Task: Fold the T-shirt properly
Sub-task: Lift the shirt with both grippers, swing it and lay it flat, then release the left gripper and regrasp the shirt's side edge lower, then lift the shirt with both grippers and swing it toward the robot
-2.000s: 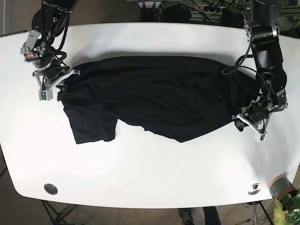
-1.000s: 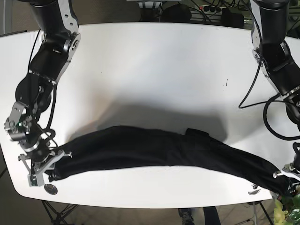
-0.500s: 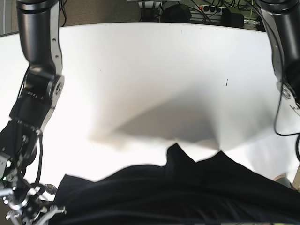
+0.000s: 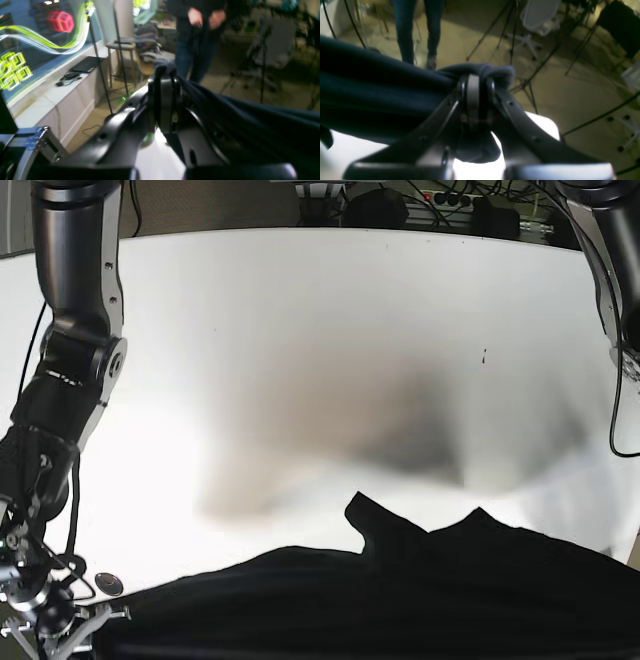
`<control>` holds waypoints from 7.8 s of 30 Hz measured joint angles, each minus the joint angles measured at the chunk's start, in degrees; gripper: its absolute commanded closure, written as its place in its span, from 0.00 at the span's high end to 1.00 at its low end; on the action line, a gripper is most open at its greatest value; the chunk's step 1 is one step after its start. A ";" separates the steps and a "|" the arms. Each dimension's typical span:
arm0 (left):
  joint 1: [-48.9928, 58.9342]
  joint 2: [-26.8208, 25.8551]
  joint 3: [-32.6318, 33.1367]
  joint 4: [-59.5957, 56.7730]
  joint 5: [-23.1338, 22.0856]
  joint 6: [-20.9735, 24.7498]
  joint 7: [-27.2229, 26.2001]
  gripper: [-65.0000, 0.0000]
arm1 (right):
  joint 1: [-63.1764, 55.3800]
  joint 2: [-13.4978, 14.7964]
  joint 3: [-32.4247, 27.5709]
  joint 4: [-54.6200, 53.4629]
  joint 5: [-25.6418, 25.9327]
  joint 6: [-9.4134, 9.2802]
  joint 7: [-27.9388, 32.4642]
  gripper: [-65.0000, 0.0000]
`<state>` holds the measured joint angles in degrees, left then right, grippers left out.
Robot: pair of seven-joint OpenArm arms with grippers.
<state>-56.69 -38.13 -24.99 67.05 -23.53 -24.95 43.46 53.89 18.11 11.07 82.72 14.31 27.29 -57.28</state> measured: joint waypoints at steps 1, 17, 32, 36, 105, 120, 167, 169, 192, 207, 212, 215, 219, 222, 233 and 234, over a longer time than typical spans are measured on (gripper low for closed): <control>1.84 -0.02 -1.29 0.74 -0.37 -0.52 0.22 0.00 | -2.12 0.00 0.76 1.40 0.13 0.13 0.07 0.03; 36.89 1.42 -14.88 12.90 -8.57 -0.24 1.55 0.00 | -36.17 -5.27 12.41 19.39 0.28 0.31 -0.37 0.03; 62.40 12.04 -27.52 19.61 -12.11 -0.92 0.31 0.00 | -58.25 -13.62 18.51 25.27 -0.31 0.20 0.13 0.03; 65.72 14.16 -30.42 19.08 -9.88 -2.58 0.76 0.00 | -61.55 -14.53 19.30 26.05 0.04 0.22 0.20 0.03; 30.36 12.74 3.34 -18.08 6.01 -14.91 -2.21 0.63 | -62.99 -17.46 21.11 26.18 -0.61 -0.04 0.48 0.03; 23.47 12.68 11.43 -38.49 5.95 -14.71 -14.03 0.63 | -63.12 -17.49 21.31 26.21 -0.57 -0.04 0.50 0.03; 25.16 19.69 -7.63 -7.76 4.39 -14.99 15.82 0.00 | -52.35 -13.35 17.59 28.33 -0.94 -0.09 1.33 0.03; 25.11 20.70 -9.09 -4.87 4.52 -14.99 18.29 0.00 | -50.95 -12.63 16.48 27.93 -0.13 0.09 1.40 0.03; 3.26 18.36 -10.49 8.72 4.09 -10.08 21.64 0.00 | -10.56 -2.51 0.81 5.14 0.26 0.79 1.20 0.03; -6.80 16.79 -10.43 9.16 2.47 -10.80 21.46 0.00 | 10.95 4.04 -8.07 1.22 2.47 1.27 -0.26 0.03; -1.64 16.94 -10.45 12.94 2.32 -11.91 21.22 0.00 | 7.10 5.64 -7.91 6.23 2.97 1.33 -1.40 0.03; 3.82 17.09 -10.38 17.00 1.88 -12.48 21.14 0.00 | 1.07 6.56 -5.88 10.14 3.76 1.40 -1.33 0.03; 10.29 17.49 -10.16 19.87 1.31 -12.90 20.50 0.00 | -8.46 6.60 -2.01 15.17 3.61 1.44 -1.90 0.03; 15.45 17.66 -10.25 20.65 1.55 -14.10 18.88 0.00 | -14.86 5.57 0.11 18.80 2.91 1.20 -2.43 0.03; 37.24 17.77 -10.58 26.18 1.77 -16.35 12.57 0.00 | -39.98 -2.51 12.02 27.08 2.43 1.29 -2.56 0.03; 39.12 17.81 -10.84 26.32 1.68 -16.37 12.33 0.00 | -41.79 -3.52 13.11 27.34 2.27 1.22 -2.58 0.03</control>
<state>-17.56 -20.32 -35.83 93.36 -21.85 -41.32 55.79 12.10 14.59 24.18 110.06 16.58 28.51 -59.86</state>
